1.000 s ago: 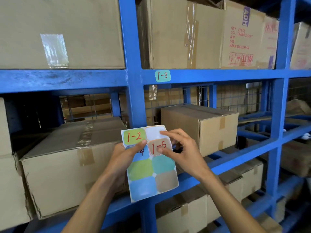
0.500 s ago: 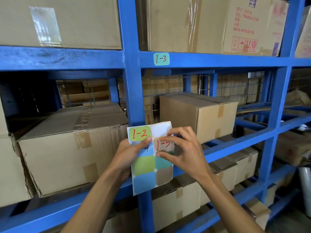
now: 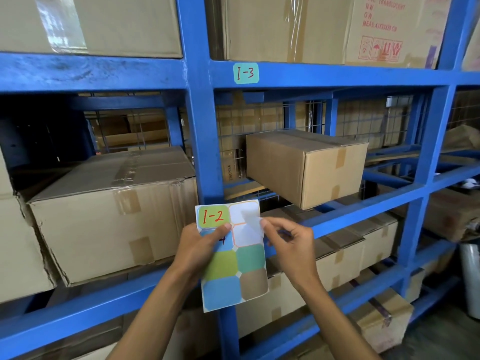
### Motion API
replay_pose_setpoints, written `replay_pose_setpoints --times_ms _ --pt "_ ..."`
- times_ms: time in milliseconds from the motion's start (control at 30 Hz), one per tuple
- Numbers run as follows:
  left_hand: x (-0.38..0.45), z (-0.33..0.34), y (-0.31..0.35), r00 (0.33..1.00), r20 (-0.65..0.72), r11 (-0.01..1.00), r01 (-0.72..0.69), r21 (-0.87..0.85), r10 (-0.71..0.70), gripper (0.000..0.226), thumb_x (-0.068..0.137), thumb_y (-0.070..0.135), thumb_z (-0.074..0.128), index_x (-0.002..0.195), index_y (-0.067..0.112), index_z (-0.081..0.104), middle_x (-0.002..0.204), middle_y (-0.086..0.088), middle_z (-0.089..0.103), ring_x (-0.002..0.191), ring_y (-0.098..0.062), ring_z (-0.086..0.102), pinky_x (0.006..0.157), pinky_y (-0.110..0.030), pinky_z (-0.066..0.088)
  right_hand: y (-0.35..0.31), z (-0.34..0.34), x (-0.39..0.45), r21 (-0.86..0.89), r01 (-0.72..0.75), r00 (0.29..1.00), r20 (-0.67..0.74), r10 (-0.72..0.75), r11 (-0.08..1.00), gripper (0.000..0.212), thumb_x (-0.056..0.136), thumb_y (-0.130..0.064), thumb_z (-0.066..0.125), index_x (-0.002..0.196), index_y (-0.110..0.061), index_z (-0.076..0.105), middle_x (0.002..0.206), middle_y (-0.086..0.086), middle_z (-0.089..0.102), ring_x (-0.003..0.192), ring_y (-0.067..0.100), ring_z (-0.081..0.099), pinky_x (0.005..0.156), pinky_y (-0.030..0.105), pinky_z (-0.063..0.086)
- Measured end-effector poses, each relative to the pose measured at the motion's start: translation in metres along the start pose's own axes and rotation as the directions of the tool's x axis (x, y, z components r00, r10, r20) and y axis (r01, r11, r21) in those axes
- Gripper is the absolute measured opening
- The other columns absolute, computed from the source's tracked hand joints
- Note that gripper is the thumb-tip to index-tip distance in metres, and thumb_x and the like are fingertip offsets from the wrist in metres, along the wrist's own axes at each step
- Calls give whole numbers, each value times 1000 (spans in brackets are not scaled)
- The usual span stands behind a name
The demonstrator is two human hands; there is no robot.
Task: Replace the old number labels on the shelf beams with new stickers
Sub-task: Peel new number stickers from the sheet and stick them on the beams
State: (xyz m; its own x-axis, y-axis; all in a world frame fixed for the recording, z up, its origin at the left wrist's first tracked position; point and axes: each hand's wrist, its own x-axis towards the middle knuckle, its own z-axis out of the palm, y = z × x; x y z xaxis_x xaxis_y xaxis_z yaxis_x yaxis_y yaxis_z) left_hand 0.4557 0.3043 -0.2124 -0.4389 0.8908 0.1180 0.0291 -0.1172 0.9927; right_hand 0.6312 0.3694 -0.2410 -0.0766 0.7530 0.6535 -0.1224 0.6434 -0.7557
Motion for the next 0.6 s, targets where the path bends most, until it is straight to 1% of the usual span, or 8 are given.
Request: replay_pose_setpoints --times_ms 100,167,233,333,400,500,567,600 --pt "-4 -3 -13 999 -21 999 35 18 -35 19 84 21 77 97 8 73 83 -11 80 71 -28 77 63 -45 63 9 2 -13 234 -202 975 -48 218 951 16 92 -19 67 86 -26 80 65 5 72 54 10 60 56 22 54" --pt "-7 -5 -23 998 -33 998 59 36 -58 21 84 23 77 98 8 73 86 -12 80 77 -33 77 73 -55 62 17 4 -21 335 -295 935 -93 343 895 15 92 -18 66 86 -22 80 65 8 72 52 12 59 56 21 53" --pt "-9 -6 -33 996 -49 995 84 57 -81 21 84 24 77 99 10 72 88 -12 80 80 -34 77 77 -58 61 25 5 -29 420 -349 891 -128 435 838 14 93 -16 65 89 -15 78 68 8 73 53 12 60 53 20 53" --pt "-9 -9 -46 991 -75 991 119 63 -114 21 84 23 77 100 10 72 89 -12 80 81 -33 77 79 -57 61 36 7 -39 544 -386 839 -128 529 745 14 94 -13 63 95 -6 74 77 9 76 62 14 69 52 21 56" --pt "-9 -12 -53 986 -94 988 141 58 -136 19 84 22 77 99 11 72 86 -10 80 76 -30 78 72 -50 63 42 7 -47 590 -401 817 -116 565 701 14 95 -13 62 95 -5 73 76 7 77 64 13 71 54 21 58" --pt "-11 -17 -64 980 -122 986 164 35 -159 13 85 20 76 94 12 71 77 -5 80 65 -23 77 50 -32 59 52 7 -58 665 -412 774 -105 624 623 14 95 -12 61 95 -6 73 77 9 76 68 13 72 60 21 60" --pt "-13 -21 -69 976 -141 984 174 38 -167 13 85 20 76 94 12 71 72 -2 79 61 -20 76 44 -27 55 60 6 -63 685 -411 746 -127 654 602 14 94 -12 62 101 -4 72 82 13 75 77 18 72 67 24 62" --pt "-13 -22 -71 974 -150 982 182 50 -173 14 85 21 77 94 12 71 72 -2 79 61 -20 76 44 -26 55 66 6 -65 671 -411 737 -153 658 616 15 94 -12 63 103 -4 72 86 13 75 81 19 72 71 25 62"
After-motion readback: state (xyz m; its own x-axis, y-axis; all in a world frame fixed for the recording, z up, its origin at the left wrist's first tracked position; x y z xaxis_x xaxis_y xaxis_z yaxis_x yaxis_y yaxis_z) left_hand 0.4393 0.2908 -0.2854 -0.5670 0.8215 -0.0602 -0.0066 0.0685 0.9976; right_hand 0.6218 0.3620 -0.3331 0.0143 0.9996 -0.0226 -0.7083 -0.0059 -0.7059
